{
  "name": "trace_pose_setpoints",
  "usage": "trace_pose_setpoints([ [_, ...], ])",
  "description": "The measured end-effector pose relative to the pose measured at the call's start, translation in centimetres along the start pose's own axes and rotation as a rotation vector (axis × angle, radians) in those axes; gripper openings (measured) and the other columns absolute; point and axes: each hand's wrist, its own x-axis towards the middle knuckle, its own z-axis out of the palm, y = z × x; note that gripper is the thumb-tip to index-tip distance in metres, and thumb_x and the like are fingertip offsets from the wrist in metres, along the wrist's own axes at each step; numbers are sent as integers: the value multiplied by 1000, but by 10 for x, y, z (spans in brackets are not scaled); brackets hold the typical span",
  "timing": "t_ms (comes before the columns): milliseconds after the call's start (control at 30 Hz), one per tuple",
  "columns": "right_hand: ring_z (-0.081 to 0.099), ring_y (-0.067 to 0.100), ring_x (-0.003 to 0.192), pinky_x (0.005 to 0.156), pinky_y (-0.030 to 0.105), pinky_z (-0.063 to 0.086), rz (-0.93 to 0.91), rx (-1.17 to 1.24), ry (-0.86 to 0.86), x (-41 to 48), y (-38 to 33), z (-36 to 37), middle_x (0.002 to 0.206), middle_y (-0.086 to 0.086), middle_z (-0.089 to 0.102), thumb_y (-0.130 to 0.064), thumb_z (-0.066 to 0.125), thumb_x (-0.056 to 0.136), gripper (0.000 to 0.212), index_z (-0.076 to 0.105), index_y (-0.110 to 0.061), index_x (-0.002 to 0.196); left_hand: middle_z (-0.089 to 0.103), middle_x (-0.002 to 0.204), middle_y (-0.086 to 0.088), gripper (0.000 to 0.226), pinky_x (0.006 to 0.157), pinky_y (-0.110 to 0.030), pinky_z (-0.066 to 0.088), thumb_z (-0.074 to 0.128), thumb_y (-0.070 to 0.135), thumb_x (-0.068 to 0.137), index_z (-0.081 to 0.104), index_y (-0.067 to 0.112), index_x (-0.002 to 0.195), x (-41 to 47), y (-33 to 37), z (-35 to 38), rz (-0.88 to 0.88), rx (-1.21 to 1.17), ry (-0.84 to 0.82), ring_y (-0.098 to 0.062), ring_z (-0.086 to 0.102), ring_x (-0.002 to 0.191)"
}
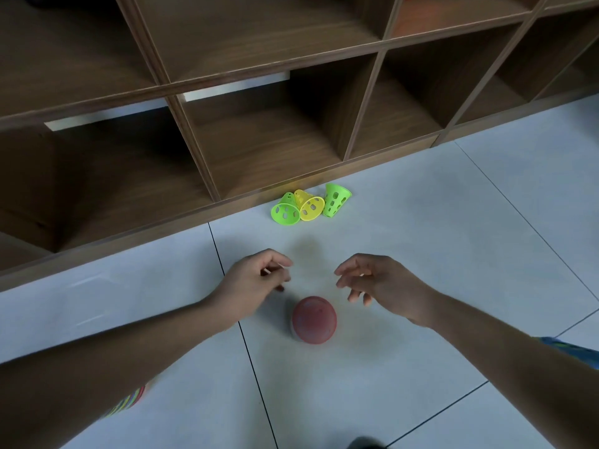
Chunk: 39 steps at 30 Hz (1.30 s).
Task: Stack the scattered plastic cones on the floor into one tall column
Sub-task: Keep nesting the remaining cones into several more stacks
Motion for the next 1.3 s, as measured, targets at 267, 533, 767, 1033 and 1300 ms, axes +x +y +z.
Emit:
trace_pose_setpoints([
  [267, 75, 15, 84, 72, 34, 59, 14, -88, 251, 78, 1, -42, 108, 6, 76, -7, 60, 99, 19, 75, -16, 105, 78, 105, -1, 16, 74, -33, 53, 65, 19, 103, 69, 28, 116, 61, 13, -23, -12, 34, 77, -12, 79, 86],
  [533, 63, 20, 98, 71, 25, 47, -52, -497, 303, 130, -14, -71, 137, -3, 60, -13, 53, 101, 34, 68, -30, 127, 78, 115, -2, 34, 82, -32, 54, 66, 21, 102, 60, 33, 134, 103, 18, -28, -76, 12, 17, -17, 79, 101],
  [767, 63, 23, 121, 98, 30, 48, -100, -654, 260, 163, -11, -73, 159, -3, 40, -8, 51, 100, 42, 63, -29, 134, 72, 125, 2, 49, 86, -35, 56, 65, 25, 103, 50, 45, 144, 130, 26, -26, -86, -7, -26, -14, 75, 108],
  [1033, 60, 19, 125, 98, 28, 46, -69, -622, 169, 173, -10, -69, 163, -8, 32, -7, 53, 101, 42, 65, -30, 134, 69, 132, 9, 43, 83, -31, 53, 65, 12, 100, 61, 31, 139, 129, 16, -31, -142, -32, -7, -16, 69, 120],
  [1300, 68, 26, 103, 87, 28, 50, -117, -632, 326, 149, 5, -52, 132, 2, 61, -12, 62, 99, 25, 74, -25, 117, 81, 110, 2, 35, 78, -29, 52, 79, 34, 69, 77, 27, 104, 98, 0, -43, -147, -157, 158, -22, 77, 109],
])
